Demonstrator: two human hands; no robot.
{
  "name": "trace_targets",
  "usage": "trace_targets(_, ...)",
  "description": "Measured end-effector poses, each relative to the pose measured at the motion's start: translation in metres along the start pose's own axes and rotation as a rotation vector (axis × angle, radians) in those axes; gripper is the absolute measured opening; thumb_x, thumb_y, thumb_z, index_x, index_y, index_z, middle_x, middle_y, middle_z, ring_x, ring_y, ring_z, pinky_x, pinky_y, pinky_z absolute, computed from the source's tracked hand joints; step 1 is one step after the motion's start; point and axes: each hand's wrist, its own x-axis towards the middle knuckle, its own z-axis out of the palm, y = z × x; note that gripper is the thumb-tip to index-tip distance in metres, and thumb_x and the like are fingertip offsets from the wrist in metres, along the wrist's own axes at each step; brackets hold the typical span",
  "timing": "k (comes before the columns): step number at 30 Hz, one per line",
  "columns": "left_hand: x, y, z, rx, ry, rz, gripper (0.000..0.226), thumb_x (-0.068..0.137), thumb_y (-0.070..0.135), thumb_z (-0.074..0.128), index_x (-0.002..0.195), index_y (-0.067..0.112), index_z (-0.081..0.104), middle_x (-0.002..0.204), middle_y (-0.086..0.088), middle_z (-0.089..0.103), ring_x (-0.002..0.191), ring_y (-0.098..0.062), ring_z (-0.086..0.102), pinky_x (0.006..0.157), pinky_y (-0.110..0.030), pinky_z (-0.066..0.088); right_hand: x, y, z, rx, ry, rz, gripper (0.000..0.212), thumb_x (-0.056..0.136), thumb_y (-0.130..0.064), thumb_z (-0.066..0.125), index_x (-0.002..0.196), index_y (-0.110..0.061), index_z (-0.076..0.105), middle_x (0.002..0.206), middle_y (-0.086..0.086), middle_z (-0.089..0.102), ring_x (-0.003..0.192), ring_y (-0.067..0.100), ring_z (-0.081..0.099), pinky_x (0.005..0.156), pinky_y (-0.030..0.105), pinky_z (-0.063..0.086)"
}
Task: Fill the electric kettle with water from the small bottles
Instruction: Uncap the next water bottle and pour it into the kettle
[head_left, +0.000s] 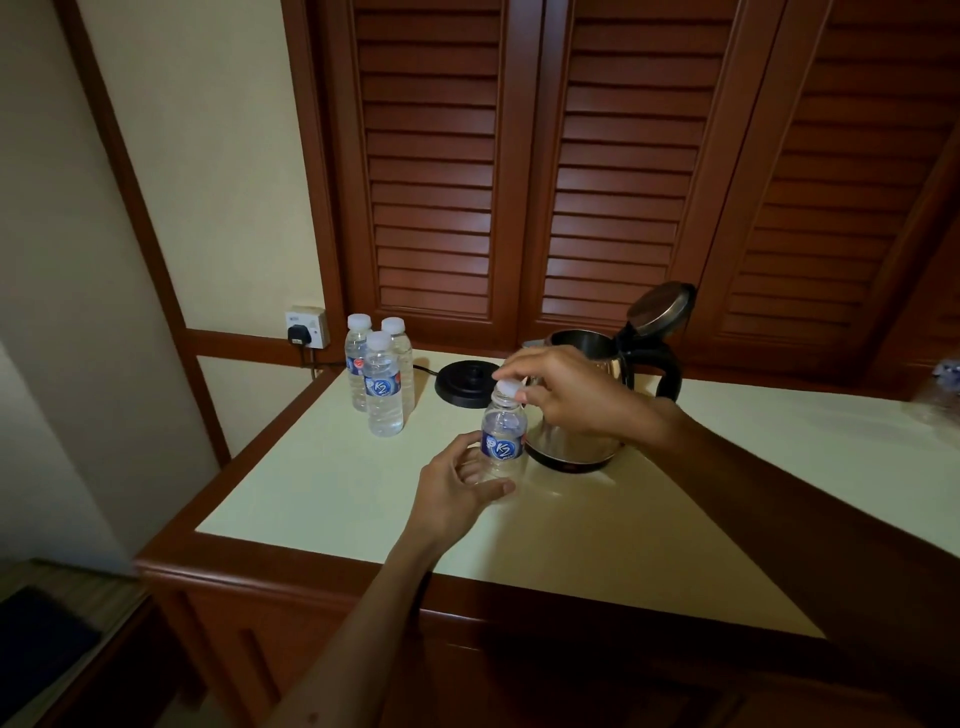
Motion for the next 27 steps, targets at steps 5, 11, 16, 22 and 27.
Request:
trace_targets(5, 0.002, -0.003, 0.0, -0.013, -0.006, -0.01, 0.058, 0.07, -0.001, 0.084, 0.121, 0.018, 0.063, 0.104, -0.002, 0.076, 0.098, -0.017, 0.072, 0.092, -0.037, 0.057, 0.013, -0.002, -0.011, -0.081, -0.164, -0.069, 0.031, 0.09, -0.007, 0.062, 0.12, -0.013, 0.066, 0.122, -0.001, 0.062, 0.113, 0.009, 0.054, 0.092, 0.015, 0.038)
trace_targets(11, 0.003, -0.004, 0.003, 0.023, 0.012, 0.006, 0.057, 0.07, 0.005, 0.086, 0.12, 0.021, 0.064, 0.102, 0.0, 0.076, 0.097, -0.016, 0.072, 0.092, -0.041, 0.057, 0.021, -0.014, -0.016, -0.323, -0.257, -0.003, 0.031, 0.094, -0.036, 0.056, 0.089, -0.007, 0.064, 0.088, 0.006, 0.058, 0.08, 0.022, 0.056, 0.075, 0.041, 0.05)
trace_targets(16, 0.004, -0.004, 0.004, 0.029, 0.012, -0.005, 0.058, 0.071, 0.007, 0.086, 0.122, 0.023, 0.063, 0.104, 0.003, 0.075, 0.099, -0.014, 0.071, 0.093, -0.042, 0.057, 0.027, -0.016, -0.007, -0.522, -0.209, 0.011, 0.047, 0.095, -0.053, 0.041, 0.082, -0.011, 0.058, 0.072, 0.002, 0.051, 0.069, 0.025, 0.053, 0.059, 0.035, 0.041)
trace_targets(22, 0.005, -0.003, 0.006, 0.036, 0.026, -0.01, 0.062, 0.069, 0.009, 0.087, 0.125, 0.022, 0.063, 0.105, 0.003, 0.075, 0.099, -0.013, 0.071, 0.092, -0.04, 0.058, 0.022, -0.016, 0.009, -0.679, -0.006, 0.139, 0.054, 0.098, -0.049, 0.031, 0.057, -0.015, 0.036, 0.072, 0.006, 0.051, 0.054, 0.018, 0.04, 0.055, 0.03, 0.03)
trace_targets(27, 0.003, 0.0, 0.002, 0.002, 0.027, -0.023, 0.058, 0.068, 0.003, 0.086, 0.119, 0.02, 0.066, 0.102, 0.0, 0.076, 0.097, -0.018, 0.072, 0.091, -0.041, 0.058, 0.026, -0.006, -0.007, -0.351, -0.143, 0.087, 0.053, 0.09, -0.061, 0.046, 0.066, -0.014, 0.052, 0.065, 0.0, 0.054, 0.063, 0.021, 0.054, 0.056, 0.037, 0.041)
